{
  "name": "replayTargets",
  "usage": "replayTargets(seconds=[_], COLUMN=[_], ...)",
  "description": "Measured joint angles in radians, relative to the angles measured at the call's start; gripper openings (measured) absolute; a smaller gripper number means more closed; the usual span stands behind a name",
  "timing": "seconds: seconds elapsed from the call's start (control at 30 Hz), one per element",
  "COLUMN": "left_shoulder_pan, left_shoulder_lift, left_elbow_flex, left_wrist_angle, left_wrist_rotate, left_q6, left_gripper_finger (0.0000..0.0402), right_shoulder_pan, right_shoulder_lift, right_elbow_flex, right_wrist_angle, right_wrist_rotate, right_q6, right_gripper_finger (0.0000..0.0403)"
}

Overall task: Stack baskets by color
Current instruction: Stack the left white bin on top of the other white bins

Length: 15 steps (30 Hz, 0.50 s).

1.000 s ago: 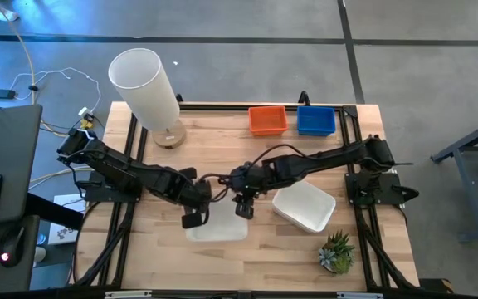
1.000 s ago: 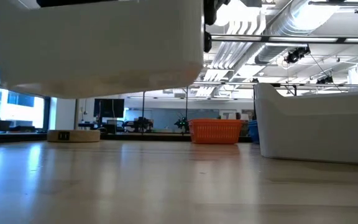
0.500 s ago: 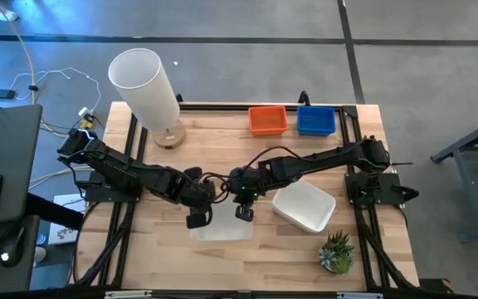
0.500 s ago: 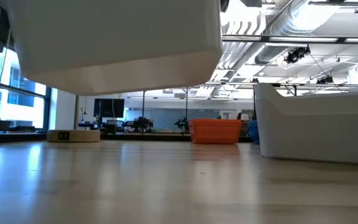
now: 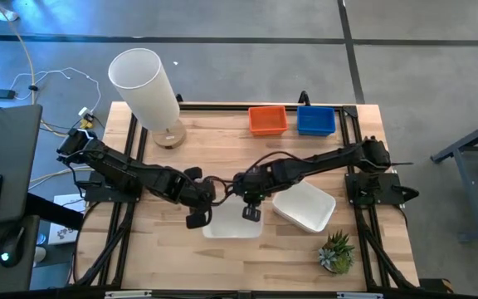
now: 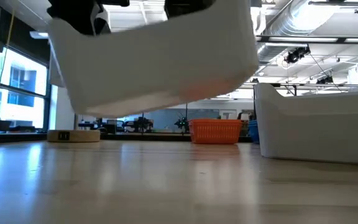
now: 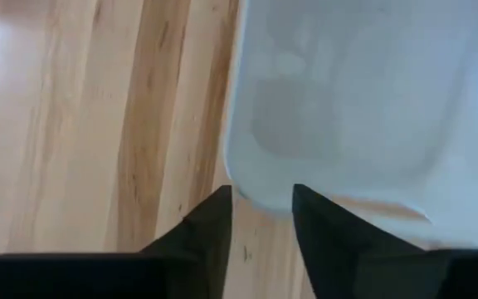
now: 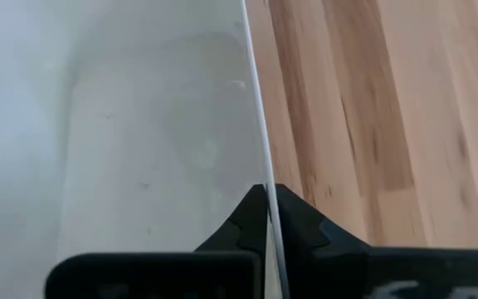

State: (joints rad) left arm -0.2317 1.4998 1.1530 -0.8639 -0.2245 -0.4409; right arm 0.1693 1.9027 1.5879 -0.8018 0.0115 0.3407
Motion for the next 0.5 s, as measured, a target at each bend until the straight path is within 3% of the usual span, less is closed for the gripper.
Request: replayTargets(seconds=[0.2,0.5], left_shoulder_pan=[-0.002,-0.027], left_shoulder_lift=[-0.001,-0.014], left_elbow_flex=[0.0,0.0], left_wrist_angle=[-0.002,0.001], left_wrist_rotate=[0.065,0.056], left_q6=[-0.001,0.0], left_gripper_finger=[0.0147,0.0141], right_shoulder_pan=[0.007,0.031], right_shoulder_lift=[-0.018,-0.099], right_elbow_flex=[-0.001,-0.001], right_wrist_angle=[-0.064,-0.201], right_wrist_rotate=[0.022,0.154], right_q6=[0.019,0.048], right_gripper_finger=[0.0,0.0])
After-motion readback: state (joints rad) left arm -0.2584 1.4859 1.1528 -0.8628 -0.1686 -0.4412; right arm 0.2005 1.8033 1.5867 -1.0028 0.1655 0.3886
